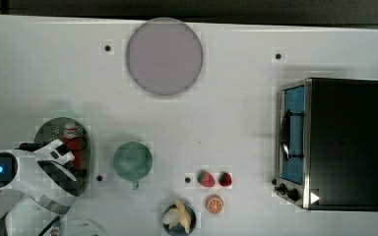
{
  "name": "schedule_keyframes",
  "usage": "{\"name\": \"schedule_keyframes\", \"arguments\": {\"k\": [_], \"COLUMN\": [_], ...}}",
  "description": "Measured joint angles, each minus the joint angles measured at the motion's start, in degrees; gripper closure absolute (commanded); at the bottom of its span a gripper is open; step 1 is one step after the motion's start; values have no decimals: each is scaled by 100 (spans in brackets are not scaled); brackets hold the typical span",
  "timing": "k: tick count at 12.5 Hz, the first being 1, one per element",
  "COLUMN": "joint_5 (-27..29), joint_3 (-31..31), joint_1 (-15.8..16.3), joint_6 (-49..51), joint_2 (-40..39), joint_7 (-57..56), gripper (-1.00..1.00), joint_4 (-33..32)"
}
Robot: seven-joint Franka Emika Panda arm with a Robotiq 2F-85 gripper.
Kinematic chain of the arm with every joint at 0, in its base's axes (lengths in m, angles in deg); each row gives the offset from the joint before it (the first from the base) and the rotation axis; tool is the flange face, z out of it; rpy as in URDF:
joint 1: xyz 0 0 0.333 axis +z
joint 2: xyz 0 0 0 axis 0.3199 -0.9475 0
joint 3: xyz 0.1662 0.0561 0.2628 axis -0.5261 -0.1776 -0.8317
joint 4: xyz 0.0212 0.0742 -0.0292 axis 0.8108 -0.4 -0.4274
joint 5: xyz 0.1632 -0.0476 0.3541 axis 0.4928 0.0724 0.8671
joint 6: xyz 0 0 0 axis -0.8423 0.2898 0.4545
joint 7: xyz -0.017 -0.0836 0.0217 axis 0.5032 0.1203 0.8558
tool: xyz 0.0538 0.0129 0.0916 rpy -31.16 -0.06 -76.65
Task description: Pick ketchup from strainer and place it on the table
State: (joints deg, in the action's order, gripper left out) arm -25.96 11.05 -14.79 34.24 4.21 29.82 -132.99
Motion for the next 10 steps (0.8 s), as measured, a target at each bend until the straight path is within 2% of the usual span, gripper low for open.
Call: {"name": "schedule_keyframes", "arguments": {"k": [2,4,5,8,10], "joint_5": [-392,-491,-498,-575,-567], "joint_3": [6,106,179,271,252], "joint_1": [-3,112,177,244,250], "joint_6": [-274,-299,-330,-353,-350], "joint_2": [-235,-436,-484,-557,-520], "joint_7": [234,350,362,413,482], "gripper": [-100,-100,-91,-21,-21], "joint_4": [45,213,269,313,336]}}
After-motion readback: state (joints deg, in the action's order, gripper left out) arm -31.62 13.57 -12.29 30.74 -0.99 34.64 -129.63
